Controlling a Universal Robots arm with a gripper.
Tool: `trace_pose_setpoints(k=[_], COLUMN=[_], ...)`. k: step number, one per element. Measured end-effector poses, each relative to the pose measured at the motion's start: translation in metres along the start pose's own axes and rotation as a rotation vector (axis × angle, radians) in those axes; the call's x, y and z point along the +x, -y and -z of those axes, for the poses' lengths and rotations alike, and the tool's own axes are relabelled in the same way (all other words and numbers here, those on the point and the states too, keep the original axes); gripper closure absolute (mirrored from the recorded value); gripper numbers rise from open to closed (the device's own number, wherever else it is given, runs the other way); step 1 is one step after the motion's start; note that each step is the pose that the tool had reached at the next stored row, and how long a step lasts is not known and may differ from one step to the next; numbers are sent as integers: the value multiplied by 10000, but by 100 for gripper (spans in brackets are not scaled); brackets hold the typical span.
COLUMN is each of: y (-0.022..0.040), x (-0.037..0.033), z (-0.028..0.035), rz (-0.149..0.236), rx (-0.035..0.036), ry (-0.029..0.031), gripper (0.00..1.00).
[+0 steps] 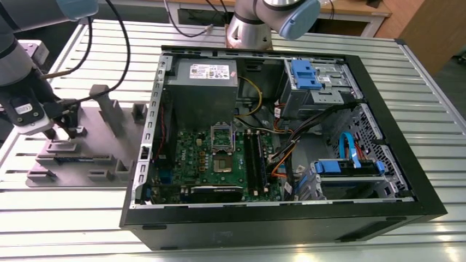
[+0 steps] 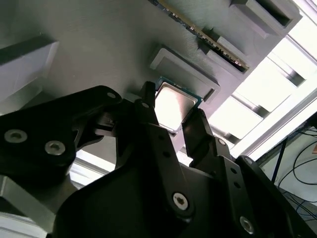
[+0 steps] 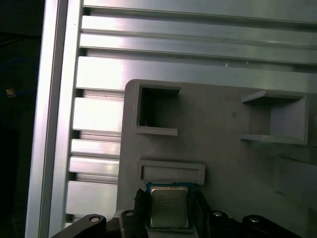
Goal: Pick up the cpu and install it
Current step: 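Pick up the cpu and move it towards the insertion slot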
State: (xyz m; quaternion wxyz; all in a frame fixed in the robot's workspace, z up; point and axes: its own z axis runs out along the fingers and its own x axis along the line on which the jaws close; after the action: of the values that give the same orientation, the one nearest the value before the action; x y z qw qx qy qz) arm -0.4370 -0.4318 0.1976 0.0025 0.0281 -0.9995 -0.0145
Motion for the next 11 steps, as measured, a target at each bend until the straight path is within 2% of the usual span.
trace_pose_setpoints(k=[4, 11], y=[-3, -9], x=[1, 1], z=[92, 303], rz=[0, 0], rx=[-1, -17], ry=[0, 2], gripper=[53, 53])
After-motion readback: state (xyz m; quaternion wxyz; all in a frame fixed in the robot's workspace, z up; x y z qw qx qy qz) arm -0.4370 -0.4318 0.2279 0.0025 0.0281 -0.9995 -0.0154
